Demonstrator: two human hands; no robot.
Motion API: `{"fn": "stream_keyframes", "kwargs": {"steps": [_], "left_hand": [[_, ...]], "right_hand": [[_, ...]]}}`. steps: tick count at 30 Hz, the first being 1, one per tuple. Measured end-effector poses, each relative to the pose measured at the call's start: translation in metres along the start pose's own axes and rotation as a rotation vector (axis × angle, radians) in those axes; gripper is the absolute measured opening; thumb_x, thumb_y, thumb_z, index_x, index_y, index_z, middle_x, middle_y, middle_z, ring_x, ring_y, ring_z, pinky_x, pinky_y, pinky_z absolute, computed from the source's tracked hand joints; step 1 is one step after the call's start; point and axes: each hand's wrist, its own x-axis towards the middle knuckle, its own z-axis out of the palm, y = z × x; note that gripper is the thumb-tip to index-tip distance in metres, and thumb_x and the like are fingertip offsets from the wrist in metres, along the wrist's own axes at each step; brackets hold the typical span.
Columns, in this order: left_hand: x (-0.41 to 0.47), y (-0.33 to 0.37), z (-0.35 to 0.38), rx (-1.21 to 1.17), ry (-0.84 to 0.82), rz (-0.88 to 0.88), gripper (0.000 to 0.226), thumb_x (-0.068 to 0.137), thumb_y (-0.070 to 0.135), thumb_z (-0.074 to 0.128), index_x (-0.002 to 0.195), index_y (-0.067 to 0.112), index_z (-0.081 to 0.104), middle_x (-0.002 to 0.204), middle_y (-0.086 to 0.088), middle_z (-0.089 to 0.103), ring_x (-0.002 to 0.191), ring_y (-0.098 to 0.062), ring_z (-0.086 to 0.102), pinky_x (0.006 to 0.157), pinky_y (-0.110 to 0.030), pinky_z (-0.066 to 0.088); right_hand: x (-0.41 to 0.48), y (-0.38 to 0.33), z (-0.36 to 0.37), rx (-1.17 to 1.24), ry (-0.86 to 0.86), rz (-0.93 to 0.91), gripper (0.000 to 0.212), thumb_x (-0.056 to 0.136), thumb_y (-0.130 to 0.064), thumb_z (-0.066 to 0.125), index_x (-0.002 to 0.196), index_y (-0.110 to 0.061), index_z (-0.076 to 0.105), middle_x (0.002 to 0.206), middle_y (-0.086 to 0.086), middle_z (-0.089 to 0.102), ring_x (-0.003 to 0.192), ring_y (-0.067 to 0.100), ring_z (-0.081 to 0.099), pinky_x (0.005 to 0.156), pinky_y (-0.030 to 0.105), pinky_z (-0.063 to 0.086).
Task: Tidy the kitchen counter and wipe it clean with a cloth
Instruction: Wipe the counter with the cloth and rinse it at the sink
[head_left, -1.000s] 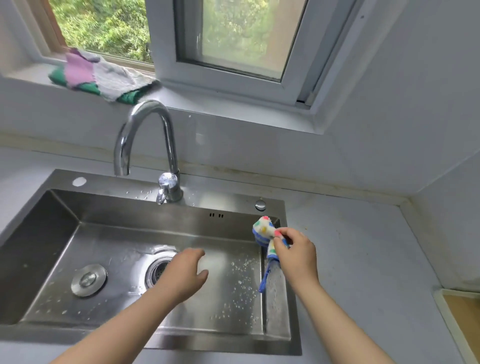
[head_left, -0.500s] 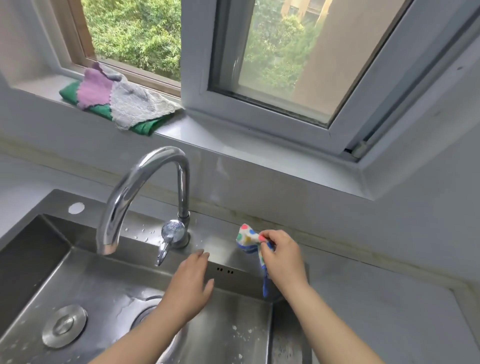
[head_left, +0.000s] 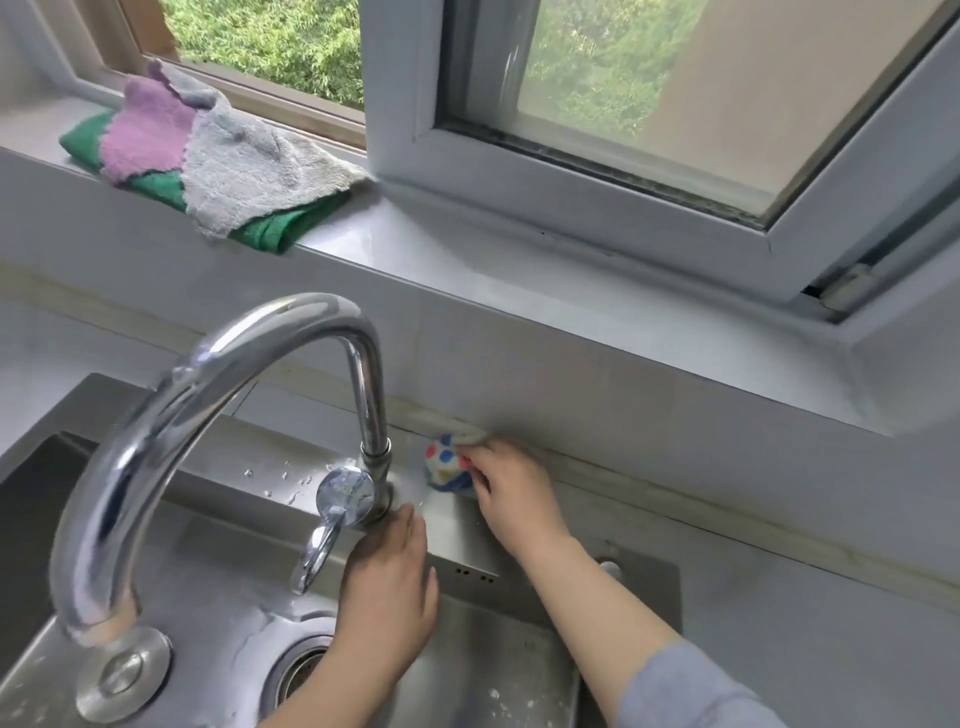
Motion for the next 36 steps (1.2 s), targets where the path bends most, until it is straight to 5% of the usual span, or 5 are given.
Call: {"fn": "stream_keyframes", "kwargs": {"steps": [5,10,22,33,36], "left_hand": [[0.0,-0.002,-0.001,0.013,0.045,0.004,0.051,0.053,0.016,0.075,0.102,0.005,0.068,0.114,-0.013,0.065,0.093,-0.031,0.065,0.079,-0.032,0.055],[0.002,0.0,-0.002,0.021,0.057,-0.004,0.049,0.054,0.015,0.075,0.101,0.006,0.066,0.11,-0.012,0.063,0.088,-0.03,0.063,0.075,-0.032,0.054],[0.002,0.019,0.0,0.19,-0.003,-0.055,0.062,0.056,0.024,0.081,0.109,-0.004,0.064,0.109,-0.02,0.06,0.083,-0.037,0.057,0.07,-0.039,0.053],[0.01,0.072,0.019,0.21,-0.149,-0.04,0.087,0.054,0.045,0.084,0.122,-0.004,0.06,0.132,-0.026,0.053,0.121,-0.048,0.05,0.091,-0.061,0.044],[0.016,0.098,0.018,0.173,-0.188,-0.016,0.09,0.077,0.05,0.067,0.142,-0.004,0.036,0.153,-0.024,0.027,0.139,-0.045,0.027,0.108,-0.059,0.027]], "right_hand": [[-0.013,0.017,0.023,0.086,-0.077,0.048,0.034,0.09,-0.026,0.05,0.119,-0.025,0.065,0.122,-0.004,0.062,0.111,0.019,0.056,0.082,0.027,0.049],[-0.021,0.028,0.02,0.066,-0.086,0.035,0.039,0.091,-0.038,0.04,0.12,-0.027,0.065,0.122,-0.007,0.061,0.112,0.016,0.053,0.083,0.026,0.047],[-0.062,0.073,-0.01,0.006,-0.049,0.131,0.033,0.088,-0.022,0.052,0.117,-0.024,0.066,0.122,-0.005,0.061,0.109,0.013,0.05,0.078,0.024,0.044],[-0.095,0.107,-0.047,-0.019,0.056,0.251,0.031,0.083,-0.017,0.061,0.111,-0.03,0.07,0.113,-0.01,0.065,0.1,0.01,0.053,0.077,0.02,0.042],[-0.105,0.119,-0.056,-0.039,0.054,0.294,0.033,0.083,-0.014,0.065,0.11,-0.032,0.07,0.114,-0.012,0.065,0.102,0.011,0.055,0.077,0.018,0.041]]}}
